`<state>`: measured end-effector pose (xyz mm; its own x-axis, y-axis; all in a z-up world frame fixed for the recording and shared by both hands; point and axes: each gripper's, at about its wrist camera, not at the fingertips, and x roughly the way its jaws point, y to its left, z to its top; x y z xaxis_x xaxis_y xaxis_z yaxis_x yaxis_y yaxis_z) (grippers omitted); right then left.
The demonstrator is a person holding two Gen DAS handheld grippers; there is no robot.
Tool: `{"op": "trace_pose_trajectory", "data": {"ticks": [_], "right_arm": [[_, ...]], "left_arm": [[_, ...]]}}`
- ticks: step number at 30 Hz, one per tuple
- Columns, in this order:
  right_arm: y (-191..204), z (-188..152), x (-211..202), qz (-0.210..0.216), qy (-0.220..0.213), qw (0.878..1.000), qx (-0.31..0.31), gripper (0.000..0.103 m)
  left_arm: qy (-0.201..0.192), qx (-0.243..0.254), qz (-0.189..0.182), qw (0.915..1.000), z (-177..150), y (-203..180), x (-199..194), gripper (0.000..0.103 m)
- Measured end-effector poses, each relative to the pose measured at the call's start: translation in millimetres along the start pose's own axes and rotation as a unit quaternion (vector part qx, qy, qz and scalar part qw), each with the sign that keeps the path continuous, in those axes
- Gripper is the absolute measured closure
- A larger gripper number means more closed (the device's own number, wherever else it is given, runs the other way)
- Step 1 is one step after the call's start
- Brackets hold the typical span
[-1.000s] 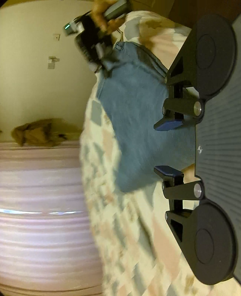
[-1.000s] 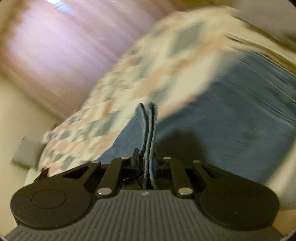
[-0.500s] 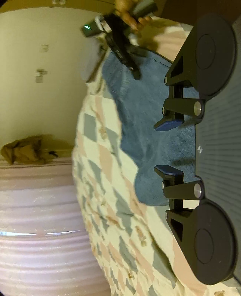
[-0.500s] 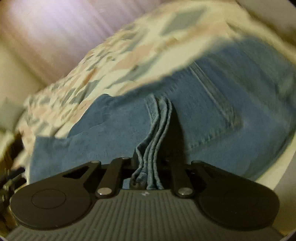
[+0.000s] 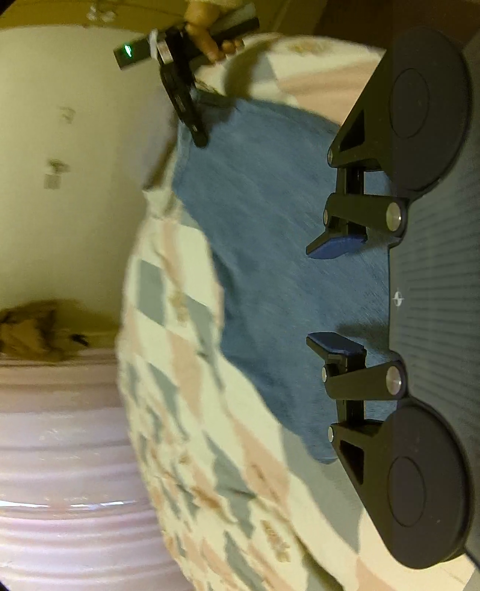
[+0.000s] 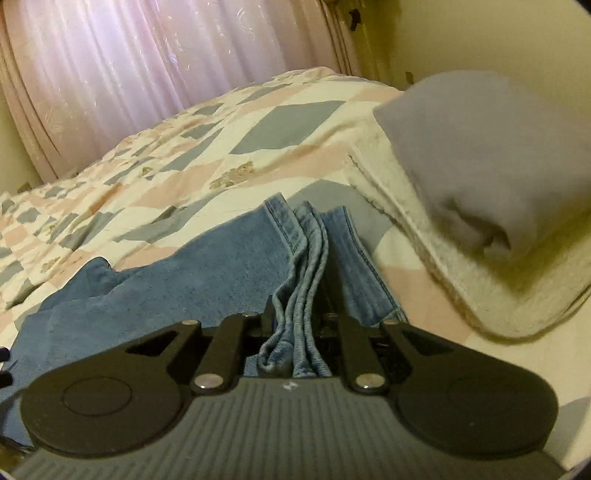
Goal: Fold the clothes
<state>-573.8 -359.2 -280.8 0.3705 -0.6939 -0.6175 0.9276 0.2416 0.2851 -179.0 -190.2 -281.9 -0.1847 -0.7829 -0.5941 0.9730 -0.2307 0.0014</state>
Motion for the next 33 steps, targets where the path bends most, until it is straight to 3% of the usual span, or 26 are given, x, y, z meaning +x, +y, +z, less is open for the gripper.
{"op": "trace_pose_trajectory", "data": {"ticks": [5,7,10,11,12,13,14,16,17,18,19,20,21,22,24,25,26,27,28,29,31,32,33], "right_arm": [[-5.9,4.3,-1.2,0.006,-0.023,1.000,0.004,0.094],[-11.6,0.5,4.4,-0.015,-0.012,1.000,-0.001,0.094],[-15.2,-2.3,3.6,-0.051,-0.013,0.999,0.005,0.085],[-13.1,-2.7,-0.2,-0.075,-0.023,0.997,0.003,0.067],[-4.0,-2.6,-10.4,-0.129,-0.053,0.990,-0.010,0.037],[5.0,-2.4,-20.5,-0.182,-0.083,0.980,-0.023,0.027],[14.5,-2.9,-30.3,-0.222,-0.111,0.968,-0.037,0.025],[35.4,-7.6,-47.2,-0.221,-0.150,0.961,-0.068,0.035],[45.4,-11.5,-51.8,-0.165,-0.151,0.972,-0.071,0.047],[55.8,-16.0,-48.7,-0.108,-0.131,0.983,-0.070,0.061],[67.0,-21.2,-39.2,-0.065,-0.097,0.990,-0.077,0.066],[78.3,-27.4,-29.7,-0.027,-0.065,0.994,-0.087,0.077],[89.6,-35.9,-19.6,-0.010,-0.042,0.993,-0.109,0.079],[97.6,-44.3,-8.5,-0.012,-0.023,0.991,-0.132,0.079],[98.1,-56.7,11.0,-0.057,-0.006,0.985,-0.164,0.080],[86.1,-57.4,14.0,-0.078,-0.009,0.985,-0.152,0.081],[69.7,-54.5,11.8,-0.085,-0.015,0.988,-0.125,0.089],[53.3,-51.7,9.6,-0.092,-0.022,0.991,-0.098,0.103],[39.9,-48.8,6.4,-0.099,-0.028,0.992,-0.075,0.103],[33.7,-45.6,0.8,-0.105,-0.035,0.992,-0.064,0.103],[25.0,-40.6,-9.4,-0.115,-0.048,0.991,-0.046,0.102],[31.0,-41.6,-11.5,-0.118,-0.057,0.990,-0.056,0.089],[36.9,-42.7,-13.6,-0.121,-0.067,0.988,-0.066,0.071]], "left_arm": [[0.014,-0.004,0.013,0.9998,-5.0,6.7,6.0,0.056],[0.018,-0.003,0.019,0.9997,-5.8,9.0,8.3,0.056],[0.022,-0.003,0.022,0.9995,-5.1,9.9,11.2,0.055],[0.020,0.000,0.022,0.9995,-3.5,9.2,11.0,0.055],[0.018,0.005,0.023,0.9996,-1.9,8.9,11.2,0.055],[0.017,0.009,0.023,0.9995,-0.2,9.1,11.6,0.055],[0.017,0.011,0.023,0.9995,2.0,9.7,13.1,0.055],[0.018,0.012,0.015,0.9996,8.7,10.8,19.8,0.057],[0.019,0.013,0.001,0.9997,13.9,9.0,24.9,0.059],[0.021,0.014,-0.013,0.9996,19.1,7.2,29.9,0.060],[0.020,0.018,-0.027,0.9993,24.6,3.3,36.1,0.060],[0.018,0.029,-0.040,0.9986,30.7,-3.6,44.9,0.060],[0.018,0.041,-0.049,0.9978,36.0,-10.4,55.1,0.060],[0.020,0.052,-0.055,0.9970,39.6,-15.0,65.5,0.061],[0.029,0.079,-0.051,0.9952,41.6,-18.5,86.6,0.062],[0.036,0.090,-0.044,0.9943,41.0,-17.0,96.1,0.062],[0.044,0.091,-0.044,0.9939,39.2,-9.4,103.7,0.066],[0.049,0.082,-0.055,0.9939,37.1,1.0,108.3,0.073],[0.050,0.072,-0.063,0.9942,35.7,10.7,109.5,0.077],[0.049,0.069,-0.058,0.9947,34.9,20.1,108.1,0.092],[0.048,0.063,-0.031,0.9963,35.0,35.3,99.2,0.094],[0.046,0.054,-0.019,0.9973,35.4,41.6,90.7,0.091],[0.040,0.045,-0.013,0.9981,35.5,46.9,80.2,0.076]]}}
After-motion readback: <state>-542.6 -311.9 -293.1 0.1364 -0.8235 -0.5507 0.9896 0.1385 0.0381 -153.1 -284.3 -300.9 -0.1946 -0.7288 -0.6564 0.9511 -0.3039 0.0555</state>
